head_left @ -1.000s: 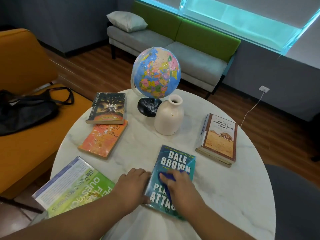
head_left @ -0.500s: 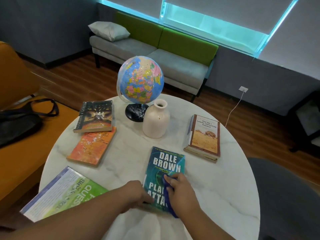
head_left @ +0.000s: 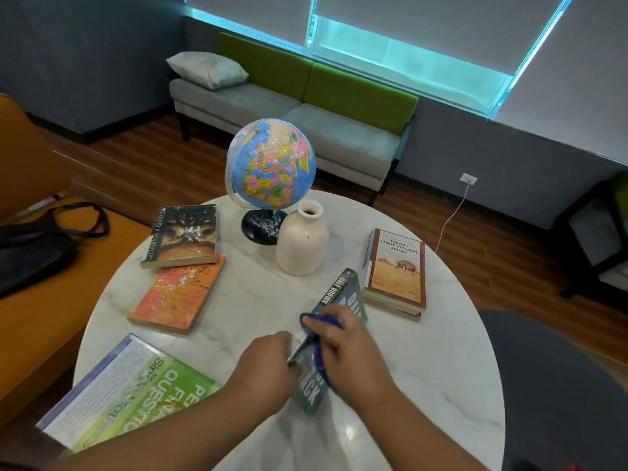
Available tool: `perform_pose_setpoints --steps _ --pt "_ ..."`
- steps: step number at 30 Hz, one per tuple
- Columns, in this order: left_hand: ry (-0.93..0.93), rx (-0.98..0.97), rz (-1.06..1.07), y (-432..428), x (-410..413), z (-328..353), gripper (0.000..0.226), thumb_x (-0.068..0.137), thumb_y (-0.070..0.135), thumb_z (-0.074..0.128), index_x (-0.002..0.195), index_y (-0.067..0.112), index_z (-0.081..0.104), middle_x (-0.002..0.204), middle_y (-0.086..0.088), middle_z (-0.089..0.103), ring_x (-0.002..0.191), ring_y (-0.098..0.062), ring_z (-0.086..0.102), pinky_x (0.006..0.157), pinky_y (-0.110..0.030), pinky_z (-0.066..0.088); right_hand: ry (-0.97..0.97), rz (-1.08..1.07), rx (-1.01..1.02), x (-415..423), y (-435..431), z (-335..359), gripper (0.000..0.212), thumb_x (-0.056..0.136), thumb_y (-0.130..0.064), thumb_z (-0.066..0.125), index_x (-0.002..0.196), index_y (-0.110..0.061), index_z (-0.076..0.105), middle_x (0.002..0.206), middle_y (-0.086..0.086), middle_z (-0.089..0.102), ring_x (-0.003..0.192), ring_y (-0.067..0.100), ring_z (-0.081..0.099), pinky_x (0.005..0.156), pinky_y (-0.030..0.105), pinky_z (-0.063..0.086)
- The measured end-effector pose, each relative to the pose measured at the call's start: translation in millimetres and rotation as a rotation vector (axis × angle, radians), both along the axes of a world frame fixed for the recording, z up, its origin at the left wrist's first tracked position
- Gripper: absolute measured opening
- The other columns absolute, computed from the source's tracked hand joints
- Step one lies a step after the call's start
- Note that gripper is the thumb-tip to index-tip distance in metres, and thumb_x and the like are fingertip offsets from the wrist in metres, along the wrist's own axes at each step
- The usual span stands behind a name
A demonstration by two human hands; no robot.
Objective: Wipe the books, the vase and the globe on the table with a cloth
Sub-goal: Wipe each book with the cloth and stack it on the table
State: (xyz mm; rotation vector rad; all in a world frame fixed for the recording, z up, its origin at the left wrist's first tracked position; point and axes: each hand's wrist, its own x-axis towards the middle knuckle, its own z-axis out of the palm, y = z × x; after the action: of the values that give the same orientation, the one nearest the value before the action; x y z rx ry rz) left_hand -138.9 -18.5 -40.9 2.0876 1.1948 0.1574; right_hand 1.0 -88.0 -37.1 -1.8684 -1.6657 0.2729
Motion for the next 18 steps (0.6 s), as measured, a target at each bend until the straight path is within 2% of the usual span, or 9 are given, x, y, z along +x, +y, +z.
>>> perform_pose_setpoints --steps 2,4,5,7,8,10,13,16,18 --pt "0.059 0.023 -0.009 -3 -1 2 0.005 0.087 0.024 0.055 0.09 0.02 0.053 0.092 0.001 0.063 0.084 -0.017 0.059 0.066 -0.028 0.046 -0.035 -0.116 -0.015 32 12 -3 0.027 0.093 -0.024 0.056 0.117 -0.026 0.067 0.117 -0.012 0.05 0.102 0.007 0.05 0.093 0.007 0.035" --pt "0.08 0.056 -0.034 -5 0 4 0.006 0.09 0.026 0.053 0.091 0.02 0.05 0.097 0.0 0.064 0.085 -0.018 0.059 0.064 -0.027 0.043 -0.047 -0.264 -0.08 62 23 1 0.021 0.089 -0.033 0.06 0.109 -0.033 0.067 0.112 -0.004 0.058 0.096 0.02 0.06 0.088 0.028 0.05" --pt "0.086 0.076 -0.046 -6 1 5 0.008 0.091 0.027 0.052 0.089 0.02 0.047 0.097 -0.001 0.064 0.084 -0.018 0.059 0.062 -0.027 0.041 -0.141 -0.302 -0.085 70 24 4 0.019 0.086 -0.04 0.061 0.105 -0.034 0.065 0.11 0.002 0.06 0.092 0.024 0.062 0.081 0.035 0.055" --pt "0.087 0.102 -0.052 -8 2 7 0.013 0.092 0.028 0.051 0.086 0.021 0.043 0.096 -0.002 0.063 0.078 -0.018 0.054 0.06 -0.027 0.036 -0.078 -0.304 -0.125 64 24 11 0.017 0.09 -0.031 0.058 0.106 -0.031 0.063 0.114 0.006 0.057 0.092 0.021 0.059 0.075 0.029 0.052" --pt "0.086 0.109 -0.05 -9 2 7 0.014 0.093 0.029 0.05 0.085 0.021 0.042 0.093 -0.001 0.062 0.076 -0.017 0.051 0.06 -0.026 0.035 -0.078 -0.23 -0.161 53 22 12 0.024 0.092 -0.022 0.055 0.115 -0.028 0.063 0.119 0.003 0.052 0.1 0.019 0.055 0.081 0.023 0.046" --pt "0.083 0.122 -0.047 -9 0 4 0.014 0.093 0.029 0.049 0.085 0.021 0.04 0.084 0.001 0.056 0.075 -0.017 0.05 0.061 -0.027 0.035 -0.161 -0.085 -0.194 25 13 13 0.034 0.095 -0.019 0.051 0.129 -0.023 0.058 0.13 0.001 0.044 0.115 0.019 0.048 0.093 0.018 0.038" --pt "0.074 0.139 -0.065 -8 -2 0 0.012 0.093 0.028 0.049 0.089 0.02 0.041 0.088 0.001 0.059 0.082 -0.02 0.057 0.063 -0.028 0.037 -0.262 0.064 -0.184 5 -2 6 0.042 0.096 -0.021 0.051 0.137 -0.027 0.051 0.142 -0.002 0.039 0.125 0.021 0.039 0.106 0.026 0.035" --pt "0.059 0.105 -0.05 -4 -3 2 0.011 0.092 0.03 0.051 0.091 0.02 0.048 0.09 0.002 0.062 0.08 -0.017 0.057 0.061 -0.026 0.039 -0.114 -0.06 -0.139 30 -1 4 0.045 0.092 -0.008 0.047 0.13 -0.03 0.056 0.131 0.002 0.046 0.117 0.02 0.043 0.097 0.028 0.04" --pt "0.028 0.057 -0.031 0 -5 3 0.009 0.089 0.029 0.055 0.088 0.02 0.052 0.09 0.004 0.064 0.08 -0.014 0.058 0.062 -0.027 0.044 0.002 -0.256 -0.084 50 3 6 0.044 0.091 -0.004 0.047 0.124 -0.03 0.058 0.13 0.004 0.046 0.117 0.021 0.045 0.092 0.017 0.037"
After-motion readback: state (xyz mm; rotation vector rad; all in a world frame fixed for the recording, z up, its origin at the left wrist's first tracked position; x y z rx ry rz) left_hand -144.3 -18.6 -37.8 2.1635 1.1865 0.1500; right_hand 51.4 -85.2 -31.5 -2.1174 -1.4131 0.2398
